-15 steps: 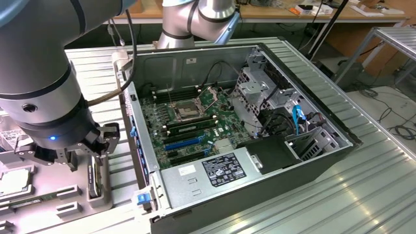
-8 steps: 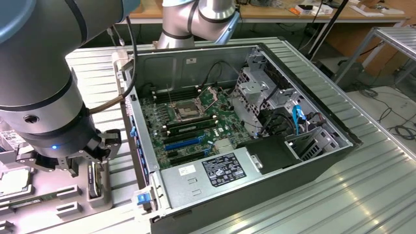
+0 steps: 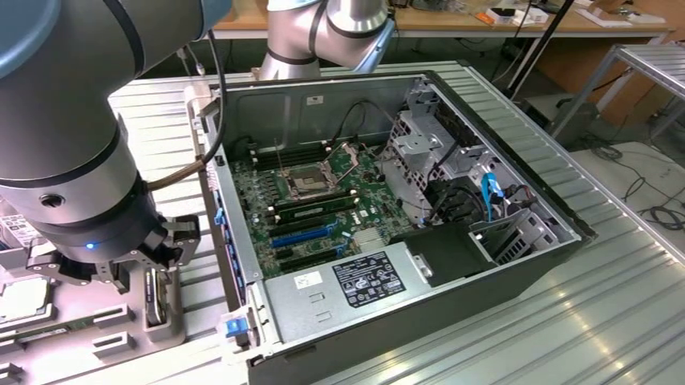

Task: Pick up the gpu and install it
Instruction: 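Pick up the gpu and move the gpu toward the slot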

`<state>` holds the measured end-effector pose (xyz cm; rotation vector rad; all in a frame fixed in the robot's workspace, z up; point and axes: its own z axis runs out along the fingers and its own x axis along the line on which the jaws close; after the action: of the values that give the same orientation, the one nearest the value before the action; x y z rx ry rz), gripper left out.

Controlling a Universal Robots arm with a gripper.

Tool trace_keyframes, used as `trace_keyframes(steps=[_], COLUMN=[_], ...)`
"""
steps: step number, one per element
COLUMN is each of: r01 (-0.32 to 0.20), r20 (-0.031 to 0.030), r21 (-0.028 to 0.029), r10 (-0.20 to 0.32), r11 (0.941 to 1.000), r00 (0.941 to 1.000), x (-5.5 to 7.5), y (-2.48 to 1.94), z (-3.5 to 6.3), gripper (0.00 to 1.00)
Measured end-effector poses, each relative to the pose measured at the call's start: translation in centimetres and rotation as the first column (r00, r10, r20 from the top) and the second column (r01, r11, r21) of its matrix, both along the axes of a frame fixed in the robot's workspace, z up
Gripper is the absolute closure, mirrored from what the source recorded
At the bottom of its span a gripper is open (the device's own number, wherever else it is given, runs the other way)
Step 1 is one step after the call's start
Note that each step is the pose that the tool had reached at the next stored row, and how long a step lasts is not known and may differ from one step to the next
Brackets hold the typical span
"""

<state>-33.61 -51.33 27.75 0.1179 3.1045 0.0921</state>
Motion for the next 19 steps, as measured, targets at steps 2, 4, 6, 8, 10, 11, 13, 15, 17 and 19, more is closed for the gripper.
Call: trace_keyframes(steps=[2,4,6,8,10,11,13,15,17,19], r01=[0.000,0.000,0.000,0.000,0.000,0.000,0.000,0.000,0.000,0.000], r20=[0.0001,0.0001,0.0002,0.0002,0.0002,0.0002,0.0002,0.0002,0.0002,0.0002], r21=[0.0004,0.0010,0.0016,0.0017,0.0020,0.0023,0.0038,0.0053,0.0060,0.0067], r10=[0.000,0.000,0.000,0.000,0.000,0.000,0.000,0.000,0.000,0.000], r11=[1.0000,1.0000,1.0000,1.0000,1.0000,1.0000,1.0000,1.0000,1.0000,1.0000], r00=[1.0000,1.0000,1.0000,1.0000,1.0000,1.0000,1.0000,1.0000,1.0000,1.0000], x=[0.00,0.00,0.00,0.00,0.00,0.00,0.00,0.00,0.00,0.00], y=[-0.03,-0.09,-0.11,-0.13,-0.13,-0.14,-0.14,-0.15,-0.16,-0.16], z=[-0.09,-0.24,-0.32,-0.36,-0.40,-0.41,-0.47,-0.54,-0.58,-0.63], gripper=[0.52,0.52,0.52,0.52,0.52,0.52,0.52,0.52,0.52,0.52])
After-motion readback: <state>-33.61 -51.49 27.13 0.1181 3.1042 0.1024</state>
